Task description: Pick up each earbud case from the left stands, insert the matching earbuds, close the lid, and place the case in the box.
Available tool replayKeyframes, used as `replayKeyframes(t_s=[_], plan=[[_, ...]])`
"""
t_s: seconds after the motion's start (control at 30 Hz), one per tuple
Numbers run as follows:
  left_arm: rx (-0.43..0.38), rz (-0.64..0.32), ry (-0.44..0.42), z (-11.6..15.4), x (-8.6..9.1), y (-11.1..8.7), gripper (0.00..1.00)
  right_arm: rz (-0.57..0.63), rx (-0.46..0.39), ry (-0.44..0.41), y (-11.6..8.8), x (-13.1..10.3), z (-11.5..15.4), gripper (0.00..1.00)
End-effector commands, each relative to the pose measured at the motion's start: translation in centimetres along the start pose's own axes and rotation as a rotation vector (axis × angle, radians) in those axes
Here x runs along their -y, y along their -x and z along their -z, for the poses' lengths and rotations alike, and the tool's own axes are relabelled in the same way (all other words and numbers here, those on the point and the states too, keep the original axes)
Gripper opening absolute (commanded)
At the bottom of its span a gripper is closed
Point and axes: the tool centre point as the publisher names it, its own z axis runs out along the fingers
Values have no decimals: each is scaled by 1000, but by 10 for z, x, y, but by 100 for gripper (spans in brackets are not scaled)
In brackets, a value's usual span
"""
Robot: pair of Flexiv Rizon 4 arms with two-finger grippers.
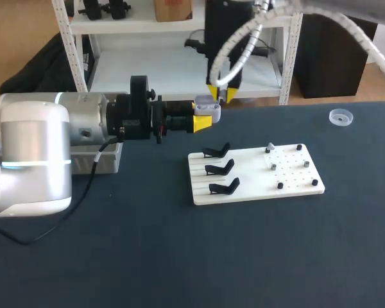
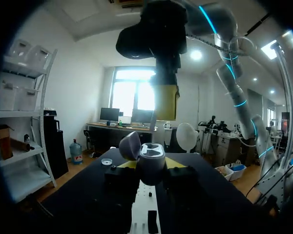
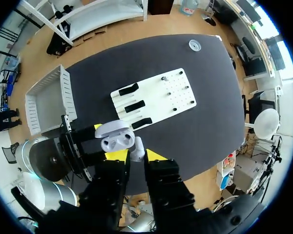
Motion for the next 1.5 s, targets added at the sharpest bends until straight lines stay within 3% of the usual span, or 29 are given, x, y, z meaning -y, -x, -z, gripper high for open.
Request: replayKeyframes(t_s=[0.03,0.6,0.93,1.5], plan=[[2,-1,1,0,0,0,0,11,13,-70,-1,-11,5,0],[2,-1,1,0,0,0,0,-9,-8,-103,-18,-14,-2,0],[2,-1,1,0,0,0,0,-95,-36,-90,-5,-15,-10,0],[2,-1,1,0,0,0,0,-110,-46,-93,0,-17,-14,0]])
